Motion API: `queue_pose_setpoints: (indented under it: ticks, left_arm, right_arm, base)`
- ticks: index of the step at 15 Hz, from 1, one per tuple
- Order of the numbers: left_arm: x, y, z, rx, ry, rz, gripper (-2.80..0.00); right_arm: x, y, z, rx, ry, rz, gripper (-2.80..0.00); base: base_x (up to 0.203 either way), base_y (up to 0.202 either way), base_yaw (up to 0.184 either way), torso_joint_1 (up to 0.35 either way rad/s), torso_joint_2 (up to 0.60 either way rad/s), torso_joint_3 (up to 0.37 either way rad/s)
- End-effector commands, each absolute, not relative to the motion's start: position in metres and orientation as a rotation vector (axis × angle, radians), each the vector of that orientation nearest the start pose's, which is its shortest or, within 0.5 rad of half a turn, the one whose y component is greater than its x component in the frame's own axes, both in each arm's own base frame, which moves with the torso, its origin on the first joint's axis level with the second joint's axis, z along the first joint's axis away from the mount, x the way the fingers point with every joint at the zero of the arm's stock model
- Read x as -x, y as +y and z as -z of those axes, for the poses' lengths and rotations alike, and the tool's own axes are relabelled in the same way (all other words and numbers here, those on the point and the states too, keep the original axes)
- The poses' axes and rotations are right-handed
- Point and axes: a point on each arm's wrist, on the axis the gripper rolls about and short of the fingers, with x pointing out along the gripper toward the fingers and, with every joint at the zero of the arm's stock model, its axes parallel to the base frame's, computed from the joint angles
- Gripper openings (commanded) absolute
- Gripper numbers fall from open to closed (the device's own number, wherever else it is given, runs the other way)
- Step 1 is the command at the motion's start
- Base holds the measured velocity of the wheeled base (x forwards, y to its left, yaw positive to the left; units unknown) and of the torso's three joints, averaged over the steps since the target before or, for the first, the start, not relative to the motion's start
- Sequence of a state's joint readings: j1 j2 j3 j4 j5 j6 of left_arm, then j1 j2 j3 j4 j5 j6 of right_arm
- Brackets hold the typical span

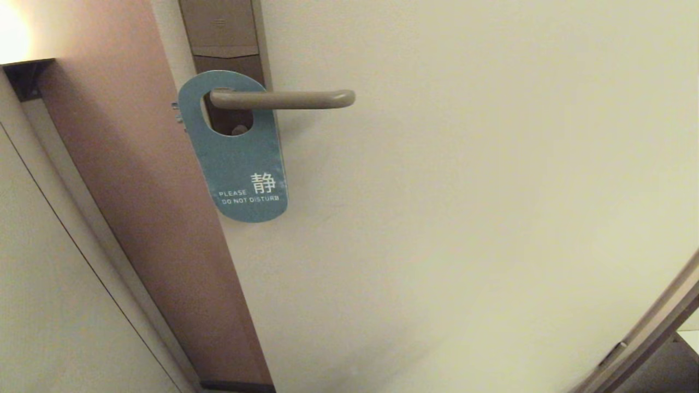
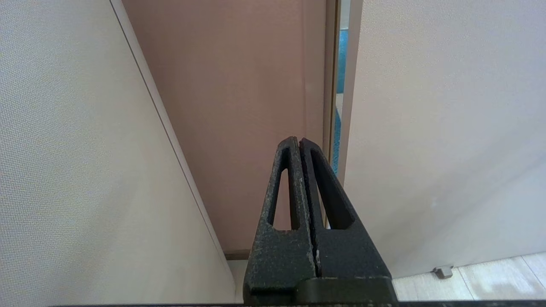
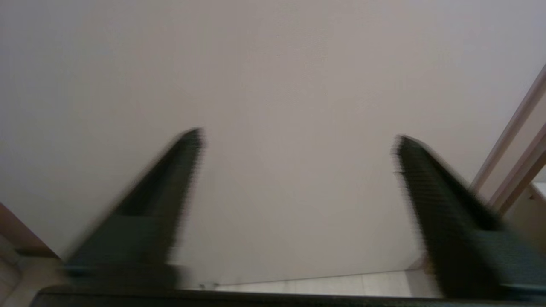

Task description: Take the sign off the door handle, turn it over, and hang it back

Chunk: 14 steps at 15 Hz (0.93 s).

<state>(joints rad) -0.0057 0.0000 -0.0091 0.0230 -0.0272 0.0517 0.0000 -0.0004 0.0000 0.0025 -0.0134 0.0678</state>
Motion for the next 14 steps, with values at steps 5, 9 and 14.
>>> queue_pose_setpoints:
  ticks: [5,9,14]
  left_arm:
    - [0.0235,-0.0005,-0.0757,-0.052,0.013,0.034,-2.8]
    - [0.0235,-0.0005,-0.0757,-0.052,0.013,0.033,-2.8]
    - [0.0235,-0.0005,-0.0757,-0.052,0.013,0.033,-2.8]
  right_arm:
    - [0.0228,-0.0003,-0.0753,-0.068,0.001,0.014,-2.8]
    - [0.0228,-0.0003,-0.0752,-0.069,0.003,0.014,-2.8]
    - [0.0228,-0.0003,-0.0752,-0.071,0.003,0.015,-2.8]
  base:
    - [0.0,0.0,0.0,0.0,0.0,0.0]
    - [0.0,0.0,0.0,0.0,0.0,0.0]
    - [0.0,0.0,0.0,0.0,0.0,0.0]
